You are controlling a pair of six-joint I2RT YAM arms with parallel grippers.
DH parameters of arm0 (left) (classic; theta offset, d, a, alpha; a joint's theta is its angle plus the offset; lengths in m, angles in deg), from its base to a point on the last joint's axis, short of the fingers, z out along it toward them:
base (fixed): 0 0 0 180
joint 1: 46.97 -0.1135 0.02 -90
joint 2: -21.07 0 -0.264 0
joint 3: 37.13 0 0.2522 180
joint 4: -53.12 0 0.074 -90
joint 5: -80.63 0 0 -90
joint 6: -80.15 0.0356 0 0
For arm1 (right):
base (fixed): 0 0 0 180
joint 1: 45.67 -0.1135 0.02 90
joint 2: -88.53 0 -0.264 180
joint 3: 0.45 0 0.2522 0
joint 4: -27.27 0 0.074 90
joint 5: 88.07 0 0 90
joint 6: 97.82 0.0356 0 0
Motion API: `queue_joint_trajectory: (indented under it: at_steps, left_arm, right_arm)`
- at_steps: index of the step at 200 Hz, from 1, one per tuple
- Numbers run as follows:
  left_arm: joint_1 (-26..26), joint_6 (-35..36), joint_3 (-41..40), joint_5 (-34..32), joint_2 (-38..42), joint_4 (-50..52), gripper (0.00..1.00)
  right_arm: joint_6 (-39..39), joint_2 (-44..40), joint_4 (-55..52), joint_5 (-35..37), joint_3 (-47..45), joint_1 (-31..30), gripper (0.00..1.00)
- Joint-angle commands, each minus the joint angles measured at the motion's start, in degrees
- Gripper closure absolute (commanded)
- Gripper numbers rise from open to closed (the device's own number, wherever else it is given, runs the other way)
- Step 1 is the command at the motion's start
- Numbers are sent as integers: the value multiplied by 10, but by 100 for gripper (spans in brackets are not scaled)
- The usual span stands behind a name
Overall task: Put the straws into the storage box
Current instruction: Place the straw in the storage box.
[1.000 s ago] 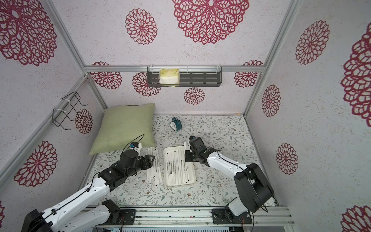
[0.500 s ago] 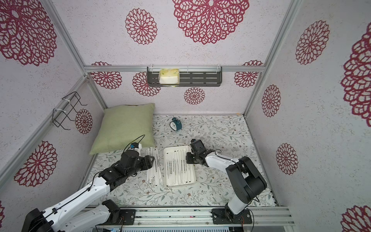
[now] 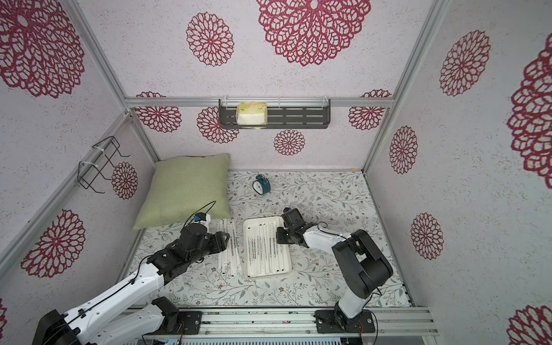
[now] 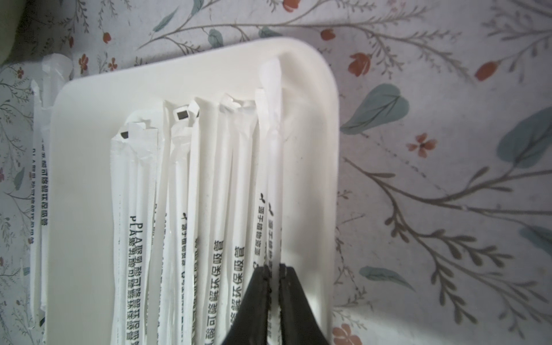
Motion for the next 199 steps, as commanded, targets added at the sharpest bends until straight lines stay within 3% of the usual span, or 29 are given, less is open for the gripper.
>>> queue_joint_trajectory:
  at_steps: [1,117,163,199]
  left_arm:
    - [-1,1,-8,-7,7,-1,36]
    - [-1,3,-18,-24,36,10,36]
    - [-2,1,-21,-22,33,2,36]
    - [-2,4,-18,-21,27,2,36]
  right_arm:
    - [1,13,-4,27,15,-2,86]
    - [19,25,-32,93,42,-29,85]
    - [32,12,-79,162,64,-48,76]
    - [37,2,-83,172,71,-56,74]
